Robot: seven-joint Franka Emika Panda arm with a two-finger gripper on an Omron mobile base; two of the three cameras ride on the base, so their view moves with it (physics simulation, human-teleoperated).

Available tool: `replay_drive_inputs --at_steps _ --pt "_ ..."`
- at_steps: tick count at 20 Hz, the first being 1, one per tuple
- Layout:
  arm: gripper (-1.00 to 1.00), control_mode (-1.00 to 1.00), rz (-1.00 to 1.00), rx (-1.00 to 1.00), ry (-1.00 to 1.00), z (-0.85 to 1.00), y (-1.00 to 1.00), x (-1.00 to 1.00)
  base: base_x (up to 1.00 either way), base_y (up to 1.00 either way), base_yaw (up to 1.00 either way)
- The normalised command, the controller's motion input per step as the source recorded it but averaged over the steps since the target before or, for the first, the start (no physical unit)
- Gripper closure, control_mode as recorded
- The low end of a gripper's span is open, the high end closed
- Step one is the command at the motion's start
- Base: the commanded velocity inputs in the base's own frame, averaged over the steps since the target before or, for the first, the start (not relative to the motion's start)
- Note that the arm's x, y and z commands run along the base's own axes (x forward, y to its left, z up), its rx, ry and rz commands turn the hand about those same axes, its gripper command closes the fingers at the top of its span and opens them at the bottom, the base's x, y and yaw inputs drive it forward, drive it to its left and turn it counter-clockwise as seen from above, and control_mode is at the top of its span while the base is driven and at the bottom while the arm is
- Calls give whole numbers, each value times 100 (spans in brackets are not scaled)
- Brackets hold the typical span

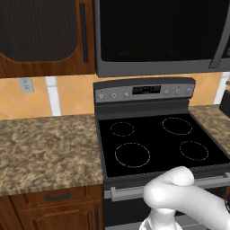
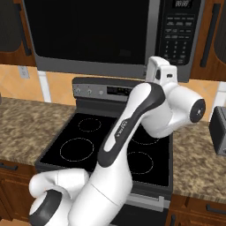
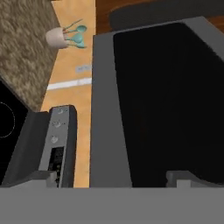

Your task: Pick the lime from the sink and place it in the bowl. Then pick the bowl and place it in the microwave. Then close the microwave door and press the start button.

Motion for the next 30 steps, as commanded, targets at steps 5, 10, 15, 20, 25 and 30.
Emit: replay_drive_inputs --at_steps 5,10,15,20,25,30 --pt "-100 -100 4 27 1 -5 -61 14 0 0 0" --pt "-100 -100 0 22 0 0 -12 17 0 0 0" --pt "-100 -100 3 14 0 0 27 18 0 0 0" --pt "-100 -100 3 7 2 1 42 3 0 0 0" --pt "-100 -100 0 11 0 1 -14 9 0 0 0" --pt "-100 -100 0 11 0 19 -1 13 0 0 0"
